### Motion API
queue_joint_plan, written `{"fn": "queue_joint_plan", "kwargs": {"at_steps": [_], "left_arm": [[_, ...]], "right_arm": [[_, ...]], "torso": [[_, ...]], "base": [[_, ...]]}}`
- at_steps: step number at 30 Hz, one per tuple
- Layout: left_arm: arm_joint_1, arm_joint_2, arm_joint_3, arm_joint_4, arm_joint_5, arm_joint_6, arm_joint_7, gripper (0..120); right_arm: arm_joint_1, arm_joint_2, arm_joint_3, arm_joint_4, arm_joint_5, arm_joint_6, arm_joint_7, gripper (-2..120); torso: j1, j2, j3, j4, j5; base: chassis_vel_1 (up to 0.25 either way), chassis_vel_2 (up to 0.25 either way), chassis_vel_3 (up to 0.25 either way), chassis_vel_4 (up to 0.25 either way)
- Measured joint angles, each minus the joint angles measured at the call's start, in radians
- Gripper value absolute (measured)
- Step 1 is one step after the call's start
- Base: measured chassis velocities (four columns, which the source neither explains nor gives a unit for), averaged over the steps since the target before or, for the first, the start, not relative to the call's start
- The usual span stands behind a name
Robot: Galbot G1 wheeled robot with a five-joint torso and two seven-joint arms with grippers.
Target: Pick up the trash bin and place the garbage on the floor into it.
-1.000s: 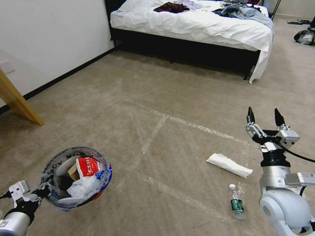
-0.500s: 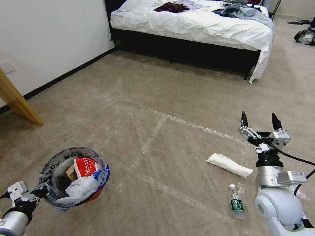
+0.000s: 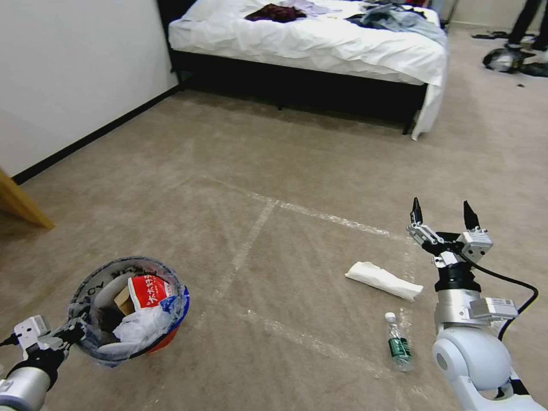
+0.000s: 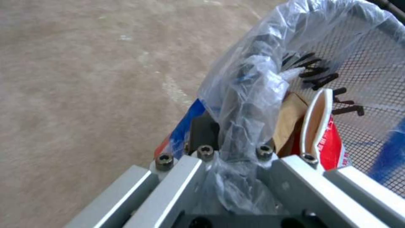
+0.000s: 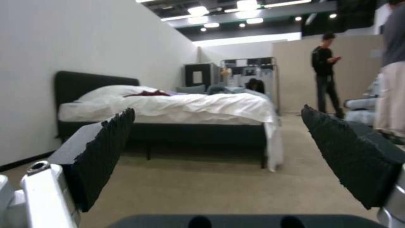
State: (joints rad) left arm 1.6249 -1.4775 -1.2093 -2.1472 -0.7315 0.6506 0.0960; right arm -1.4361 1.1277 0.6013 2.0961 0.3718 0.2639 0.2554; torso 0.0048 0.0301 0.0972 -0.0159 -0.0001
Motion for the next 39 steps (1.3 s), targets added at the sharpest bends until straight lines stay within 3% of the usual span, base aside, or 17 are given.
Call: {"fn": "queue_joint_plan", "kwargs": {"at_steps": [26, 39], "left_arm": [[0.004, -0.008, -0.009, 0.009, 0.010, -0.009, 0.001, 1], [-0.001, -0.004, -0.020, 0.022, 0.011, -0.010, -0.004, 1]], "right_arm": [[0.011, -0.007, -0.010, -0.024, 0.008, 0.037, -0.030, 100], [0.026, 0.000, -0.016, -0.067, -0.039, 0.073, -0.066, 100]], "torso": [[0.000, 0.000, 0.000, -0.0003, 0.0001], [0.000, 0.000, 0.000, 0.0000, 0.0000]], "base": [[-0.118, -0.116, -0.114, -0.117], [-0.028, -0.031, -0.026, -0.022]]}}
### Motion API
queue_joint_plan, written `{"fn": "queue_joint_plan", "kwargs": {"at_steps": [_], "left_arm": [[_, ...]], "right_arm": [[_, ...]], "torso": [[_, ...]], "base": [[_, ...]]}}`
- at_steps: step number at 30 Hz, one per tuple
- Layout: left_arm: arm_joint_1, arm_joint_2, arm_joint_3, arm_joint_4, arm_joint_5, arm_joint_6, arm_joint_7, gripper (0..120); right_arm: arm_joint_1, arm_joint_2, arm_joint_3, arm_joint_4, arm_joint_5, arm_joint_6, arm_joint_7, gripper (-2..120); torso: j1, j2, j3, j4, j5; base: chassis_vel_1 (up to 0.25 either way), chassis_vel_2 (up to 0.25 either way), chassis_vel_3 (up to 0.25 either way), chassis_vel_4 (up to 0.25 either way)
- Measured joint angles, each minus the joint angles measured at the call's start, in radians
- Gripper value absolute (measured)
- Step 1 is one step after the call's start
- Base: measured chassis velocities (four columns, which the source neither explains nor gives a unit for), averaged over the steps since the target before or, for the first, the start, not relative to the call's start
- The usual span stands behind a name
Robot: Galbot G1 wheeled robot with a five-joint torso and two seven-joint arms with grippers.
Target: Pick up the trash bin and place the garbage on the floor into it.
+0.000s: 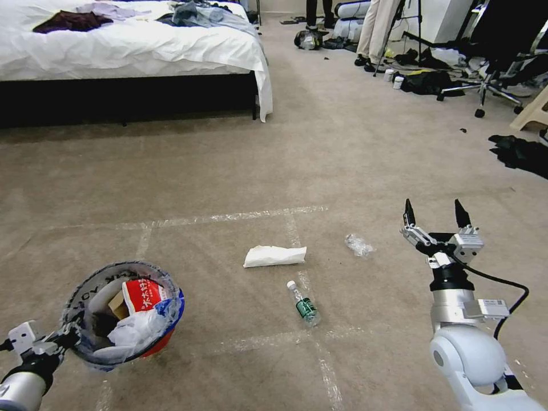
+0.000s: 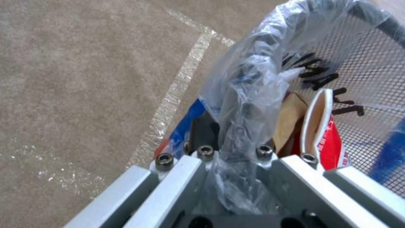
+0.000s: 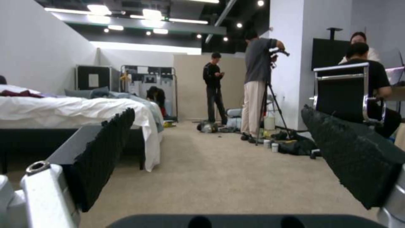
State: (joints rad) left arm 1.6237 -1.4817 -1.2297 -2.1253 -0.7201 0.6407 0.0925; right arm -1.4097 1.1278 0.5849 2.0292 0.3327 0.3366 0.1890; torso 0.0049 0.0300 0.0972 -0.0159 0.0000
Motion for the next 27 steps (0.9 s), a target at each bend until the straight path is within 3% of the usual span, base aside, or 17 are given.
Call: {"fn": "queue_joint_plan", "kwargs": {"at_steps": [27], "left_arm": [[-0.010, 0.000, 0.000, 0.022, -0.001, 0.001, -0.002, 1]], "right_arm": [[0.012, 0.006, -0.016, -0.043, -0.010, 0.010, 0.001, 100]], "torso": [[0.000, 0.000, 0.000, -0.0001, 0.0000]], "base": [[-0.004, 0.005, 0.005, -0.003]]}}
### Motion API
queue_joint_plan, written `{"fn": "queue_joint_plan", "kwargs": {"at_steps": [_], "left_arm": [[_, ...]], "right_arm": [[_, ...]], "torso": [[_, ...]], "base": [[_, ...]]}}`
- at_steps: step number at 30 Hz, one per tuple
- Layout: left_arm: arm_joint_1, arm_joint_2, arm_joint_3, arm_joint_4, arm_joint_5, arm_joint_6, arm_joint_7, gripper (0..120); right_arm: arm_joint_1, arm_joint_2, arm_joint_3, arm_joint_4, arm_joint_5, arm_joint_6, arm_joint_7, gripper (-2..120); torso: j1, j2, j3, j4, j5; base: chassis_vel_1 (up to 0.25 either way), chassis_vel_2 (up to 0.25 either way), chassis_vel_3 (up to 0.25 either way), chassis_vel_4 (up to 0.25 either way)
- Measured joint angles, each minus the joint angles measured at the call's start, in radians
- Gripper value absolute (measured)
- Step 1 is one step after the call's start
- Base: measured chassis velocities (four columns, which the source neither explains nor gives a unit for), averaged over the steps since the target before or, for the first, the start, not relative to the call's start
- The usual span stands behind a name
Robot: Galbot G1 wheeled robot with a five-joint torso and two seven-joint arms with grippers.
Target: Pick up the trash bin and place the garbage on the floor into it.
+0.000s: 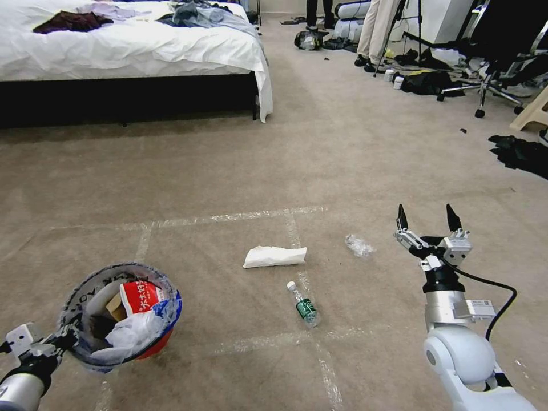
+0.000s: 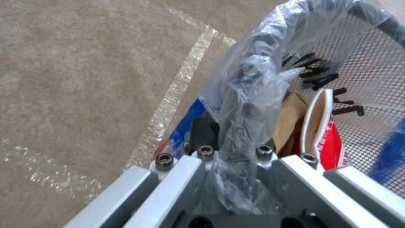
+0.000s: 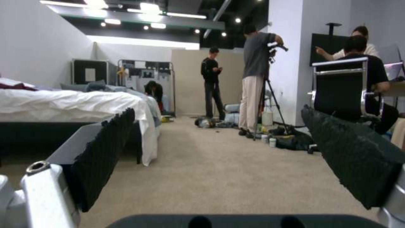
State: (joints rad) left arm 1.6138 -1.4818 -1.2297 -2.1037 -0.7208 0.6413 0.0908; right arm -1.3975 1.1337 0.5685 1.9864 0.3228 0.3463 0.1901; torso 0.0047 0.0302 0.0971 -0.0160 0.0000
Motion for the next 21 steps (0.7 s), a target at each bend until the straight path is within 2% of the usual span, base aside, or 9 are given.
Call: {"fn": "queue_joint_plan", "kwargs": {"at_steps": [10, 16, 20, 21], "left_arm": [[-0.004, -0.001, 0.002, 0.006, 0.002, 0.000, 0.000, 1], [-0.003, -0.002, 0.003, 0.007, 0.004, -0.001, 0.000, 1], [-0.003, -0.003, 0.004, 0.007, 0.005, -0.001, 0.000, 1], [-0.003, -0.002, 0.004, 0.007, 0.005, -0.002, 0.000, 1]], "right_arm": [[0.008, -0.002, -0.006, -0.010, -0.006, 0.005, -0.002, 100], [0.009, -0.011, -0.008, -0.006, -0.003, -0.011, 0.000, 100], [0.010, -0.031, -0.019, 0.012, 0.028, -0.058, 0.040, 100], [0.009, -0.046, -0.026, 0.036, 0.057, -0.108, 0.072, 100]], "torso": [[0.000, 0.000, 0.000, 0.0000, 0.0000], [0.000, 0.000, 0.000, 0.0000, 0.0000], [0.000, 0.000, 0.000, 0.0000, 0.0002], [0.000, 0.000, 0.000, 0.0000, 0.0002]], "base": [[-0.112, 0.124, 0.121, -0.124], [-0.033, 0.036, 0.026, -0.019], [0.000, 0.000, 0.000, 0.000], [0.000, 0.000, 0.000, 0.000]]}}
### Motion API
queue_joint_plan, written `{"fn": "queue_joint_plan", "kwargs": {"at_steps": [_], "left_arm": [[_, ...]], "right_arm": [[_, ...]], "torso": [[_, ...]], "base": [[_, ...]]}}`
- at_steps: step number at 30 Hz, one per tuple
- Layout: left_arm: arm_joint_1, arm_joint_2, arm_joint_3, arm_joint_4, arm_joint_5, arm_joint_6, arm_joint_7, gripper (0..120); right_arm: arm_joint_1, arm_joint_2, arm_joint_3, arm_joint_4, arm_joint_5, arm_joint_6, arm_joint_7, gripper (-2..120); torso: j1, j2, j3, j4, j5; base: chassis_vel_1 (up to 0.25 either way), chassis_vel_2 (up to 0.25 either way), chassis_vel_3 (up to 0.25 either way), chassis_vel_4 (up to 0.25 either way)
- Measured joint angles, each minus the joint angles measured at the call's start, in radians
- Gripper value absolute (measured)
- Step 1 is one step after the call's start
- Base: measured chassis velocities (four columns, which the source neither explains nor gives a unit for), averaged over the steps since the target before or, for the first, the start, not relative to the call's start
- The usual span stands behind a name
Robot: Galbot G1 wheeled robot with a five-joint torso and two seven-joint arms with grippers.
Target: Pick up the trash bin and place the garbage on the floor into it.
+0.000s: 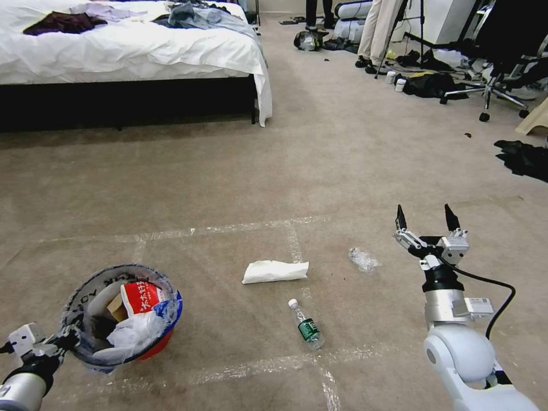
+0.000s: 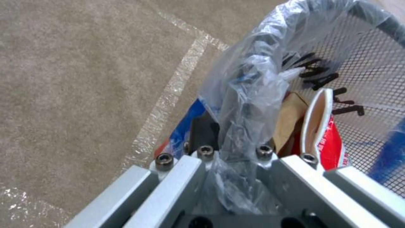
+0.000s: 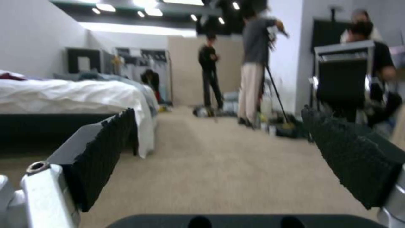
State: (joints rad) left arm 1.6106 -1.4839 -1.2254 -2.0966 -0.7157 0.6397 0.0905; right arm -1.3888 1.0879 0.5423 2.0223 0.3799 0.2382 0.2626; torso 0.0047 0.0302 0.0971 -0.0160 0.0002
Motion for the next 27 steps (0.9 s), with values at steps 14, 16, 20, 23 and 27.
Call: {"fn": "queue_joint_plan", "kwargs": {"at_steps": [14, 16, 20, 23, 27], "left_arm": [[0.006, -0.008, -0.003, -0.003, -0.002, -0.009, 0.001, 1], [0.008, -0.008, -0.007, -0.008, -0.005, -0.009, 0.001, 1], [0.006, -0.007, -0.005, -0.012, -0.008, -0.010, 0.001, 1], [0.005, -0.006, -0.002, -0.011, -0.008, -0.010, 0.000, 1], [0.007, -0.005, -0.001, -0.008, -0.008, -0.012, 0.000, 1]], "right_arm": [[0.054, -0.163, -0.258, 0.099, 0.469, -0.756, 0.377, 100], [0.107, -0.169, -0.300, 0.078, 0.603, -0.888, 0.412, 100], [0.179, -0.170, -0.343, 0.008, 0.722, -0.989, 0.420, 100], [0.214, -0.170, -0.371, -0.059, 0.695, -0.995, 0.390, 100], [0.269, -0.173, -0.438, -0.147, 0.665, -0.994, 0.337, 100]], "torso": [[0.000, 0.000, 0.000, 0.0000, -0.0003], [0.000, 0.000, 0.000, 0.0001, -0.0001], [0.000, 0.000, 0.000, 0.0002, -0.0003], [0.000, 0.000, 0.000, 0.0001, -0.0002], [0.000, 0.000, 0.000, -0.0001, -0.0002]], "base": [[0.000, 0.000, 0.000, 0.000], [0.000, 0.000, 0.000, 0.000], [0.000, 0.000, 0.000, 0.000], [0.000, 0.000, 0.000, 0.000], [0.000, 0.000, 0.000, 0.000]]}}
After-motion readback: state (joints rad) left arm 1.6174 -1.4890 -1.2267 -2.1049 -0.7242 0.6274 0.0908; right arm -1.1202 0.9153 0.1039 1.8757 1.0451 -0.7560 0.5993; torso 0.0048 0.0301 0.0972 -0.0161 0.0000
